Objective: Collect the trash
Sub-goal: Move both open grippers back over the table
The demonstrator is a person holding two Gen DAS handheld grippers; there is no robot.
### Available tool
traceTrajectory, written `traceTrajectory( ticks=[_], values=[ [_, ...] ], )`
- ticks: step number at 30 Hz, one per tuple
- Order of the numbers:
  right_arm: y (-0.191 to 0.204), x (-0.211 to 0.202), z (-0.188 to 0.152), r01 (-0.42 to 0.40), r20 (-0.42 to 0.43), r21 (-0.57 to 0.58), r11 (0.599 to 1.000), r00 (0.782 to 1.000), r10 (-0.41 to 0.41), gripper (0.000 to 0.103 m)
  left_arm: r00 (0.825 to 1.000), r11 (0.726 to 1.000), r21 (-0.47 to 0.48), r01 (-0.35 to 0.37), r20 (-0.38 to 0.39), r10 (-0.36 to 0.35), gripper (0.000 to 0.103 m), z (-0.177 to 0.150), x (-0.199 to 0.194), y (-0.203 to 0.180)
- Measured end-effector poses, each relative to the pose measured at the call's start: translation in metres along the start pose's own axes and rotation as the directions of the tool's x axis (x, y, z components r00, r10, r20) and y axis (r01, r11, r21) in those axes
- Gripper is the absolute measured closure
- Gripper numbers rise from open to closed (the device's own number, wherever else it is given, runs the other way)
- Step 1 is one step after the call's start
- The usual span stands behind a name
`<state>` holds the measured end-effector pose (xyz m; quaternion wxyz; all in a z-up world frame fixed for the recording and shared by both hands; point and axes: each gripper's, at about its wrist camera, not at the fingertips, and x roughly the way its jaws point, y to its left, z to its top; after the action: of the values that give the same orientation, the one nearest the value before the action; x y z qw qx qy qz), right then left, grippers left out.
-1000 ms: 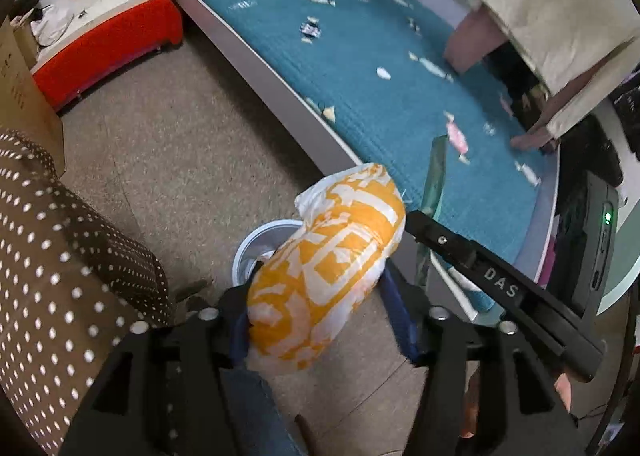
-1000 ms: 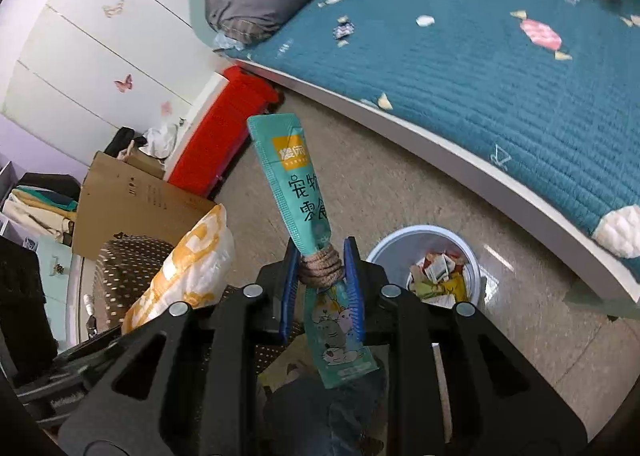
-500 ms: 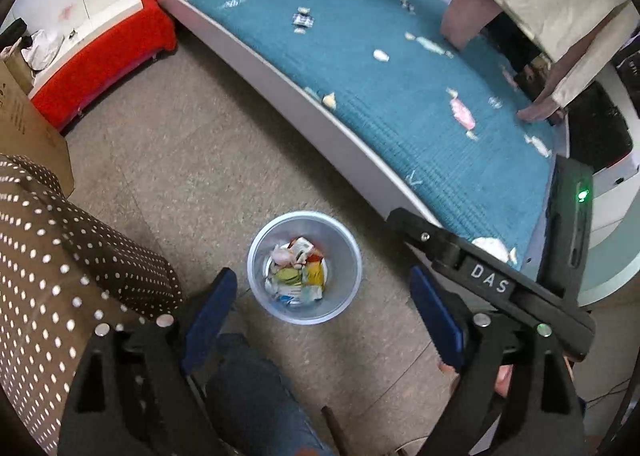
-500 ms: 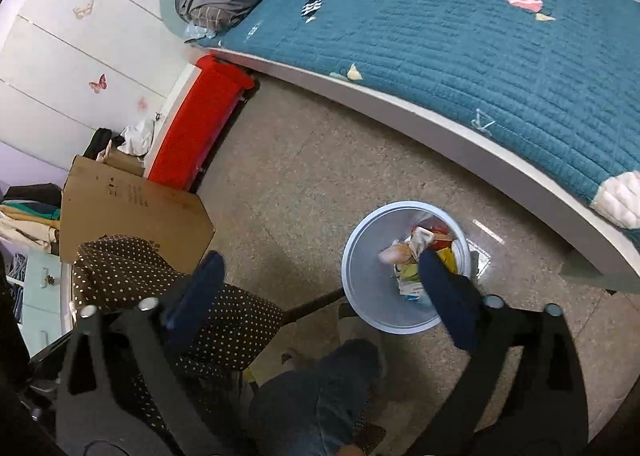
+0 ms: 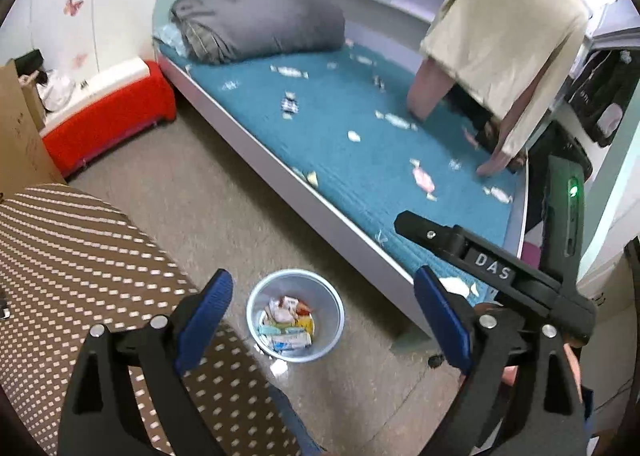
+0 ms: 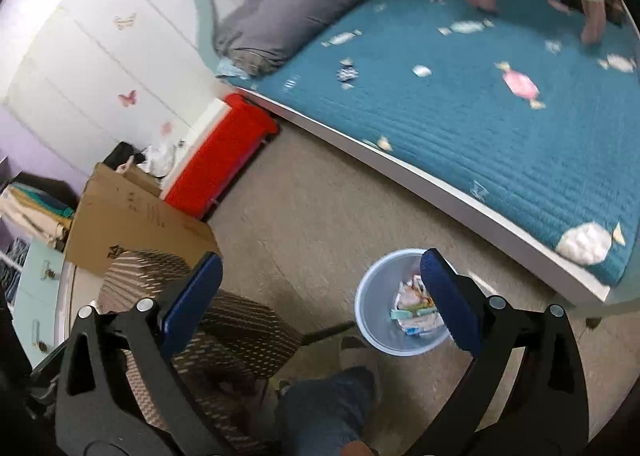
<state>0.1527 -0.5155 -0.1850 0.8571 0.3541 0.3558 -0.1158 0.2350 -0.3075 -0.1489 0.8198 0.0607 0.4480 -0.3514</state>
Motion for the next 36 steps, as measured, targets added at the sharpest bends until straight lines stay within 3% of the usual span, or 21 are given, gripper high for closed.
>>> traceTrajectory(
  ticks=[7, 14, 24, 29, 36],
  values=[
    [0.065, -0.036, -0.006, -0.039, 0.055, -0.118, 0.992, 0.997, 0.046, 0.006, 0.992, 0.999, -0.017, -0.045, 0.117, 0.046, 0.013, -0.01, -0.065, 0.022],
    [0.126, -0.054, -0.025, -0.057, 0.071, -0.249, 0.967, 0.994, 0.077, 0.006, 0.966, 0.993, -0.07, -0.098, 0.231, 0.112, 0.013, -0.03, -0.128, 0.064],
    [0.223, -0.049, -0.067, -0.178, -0.017, -0.475, 0.862, 0.981, 0.194, 0.006, 0.926, 0.969, -0.197, -0.151, 0.316, 0.208, 0.013, -0.064, -0.195, 0.141],
    [0.264, -0.035, -0.09, -0.231, -0.076, -0.562, 0.794, 0.971, 0.229, 0.006, 0.905, 0.936, -0.287, -0.203, 0.309, 0.291, 0.013, -0.085, -0.215, 0.19],
    [0.305, 0.012, -0.115, -0.262, -0.172, -0.636, 0.725, 0.965, 0.199, 0.006, 0.87, 0.869, -0.404, -0.286, 0.271, 0.412, 0.013, -0.116, -0.232, 0.255]
  ],
)
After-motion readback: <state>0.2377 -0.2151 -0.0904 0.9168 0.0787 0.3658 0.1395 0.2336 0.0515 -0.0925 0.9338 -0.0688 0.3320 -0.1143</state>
